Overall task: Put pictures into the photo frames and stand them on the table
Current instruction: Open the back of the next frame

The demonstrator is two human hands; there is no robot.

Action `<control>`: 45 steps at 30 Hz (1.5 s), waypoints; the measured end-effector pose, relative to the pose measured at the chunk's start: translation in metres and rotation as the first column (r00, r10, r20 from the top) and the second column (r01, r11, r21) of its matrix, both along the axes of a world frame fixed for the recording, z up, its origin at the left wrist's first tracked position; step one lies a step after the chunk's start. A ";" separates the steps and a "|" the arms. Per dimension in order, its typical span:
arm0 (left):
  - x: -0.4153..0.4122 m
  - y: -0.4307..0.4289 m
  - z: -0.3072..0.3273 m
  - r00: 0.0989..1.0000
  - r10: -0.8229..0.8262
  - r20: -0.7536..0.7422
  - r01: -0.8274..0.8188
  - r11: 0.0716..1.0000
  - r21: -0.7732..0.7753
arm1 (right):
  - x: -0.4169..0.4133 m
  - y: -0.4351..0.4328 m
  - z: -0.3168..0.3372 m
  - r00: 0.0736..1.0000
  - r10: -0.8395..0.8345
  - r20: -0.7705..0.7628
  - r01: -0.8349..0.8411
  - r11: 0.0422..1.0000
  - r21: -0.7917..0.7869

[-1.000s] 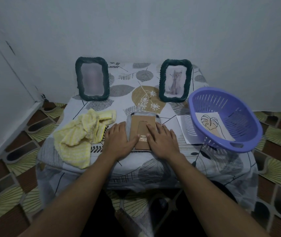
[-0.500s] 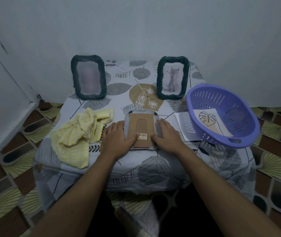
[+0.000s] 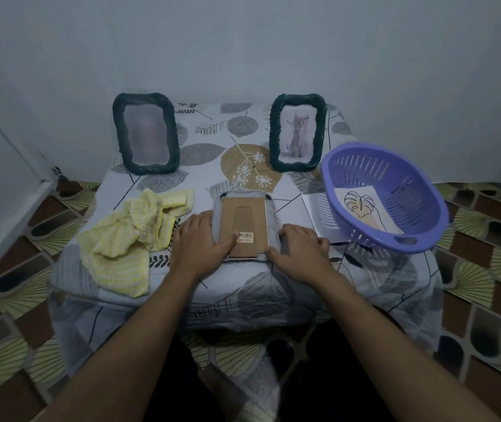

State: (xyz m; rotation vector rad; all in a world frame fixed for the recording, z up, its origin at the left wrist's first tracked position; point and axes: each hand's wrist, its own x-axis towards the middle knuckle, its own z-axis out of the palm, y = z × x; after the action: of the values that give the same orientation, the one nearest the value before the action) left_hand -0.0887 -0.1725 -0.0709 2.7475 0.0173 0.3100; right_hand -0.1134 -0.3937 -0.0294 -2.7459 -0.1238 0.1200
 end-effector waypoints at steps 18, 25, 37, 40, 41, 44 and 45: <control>-0.003 0.000 0.006 1.000 0.009 -0.024 -0.009 1.000 -0.023 | 0.001 0.020 -0.006 0.983 -0.181 0.027 0.177 0.979 0.102; -0.005 -0.008 0.021 0.980 0.103 -0.168 -0.099 0.994 0.035 | 0.003 0.018 0.005 0.987 -0.159 -0.007 0.157 0.968 0.196; -0.005 -0.063 0.029 0.957 0.109 -0.270 -0.165 0.967 -0.196 | 0.004 -0.013 0.013 0.978 -0.180 -0.104 0.200 0.953 0.227; -0.005 -0.074 0.028 0.958 0.112 -0.263 -0.169 0.964 -0.204 | 0.006 -0.019 0.014 0.966 -0.213 -0.144 0.248 0.920 0.303; -0.005 -0.076 0.028 0.958 0.117 -0.261 -0.174 0.963 -0.206 | 0.007 -0.020 0.014 0.962 -0.225 -0.152 0.264 0.904 0.336; -0.006 -0.076 0.025 0.960 0.125 -0.251 -0.181 0.959 -0.216 | 0.009 -0.019 0.017 0.949 -0.262 -0.177 0.313 0.858 0.407; -0.007 -0.076 0.024 0.961 0.123 -0.248 -0.179 0.959 -0.219 | 0.008 -0.018 0.018 0.941 -0.273 -0.198 0.334 0.837 0.433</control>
State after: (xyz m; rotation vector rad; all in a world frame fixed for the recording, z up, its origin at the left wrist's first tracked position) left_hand -0.0955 -0.2483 -0.0469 2.5293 0.3100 0.0214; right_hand -0.1050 -0.4113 -0.0114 -2.2347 0.2891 0.1562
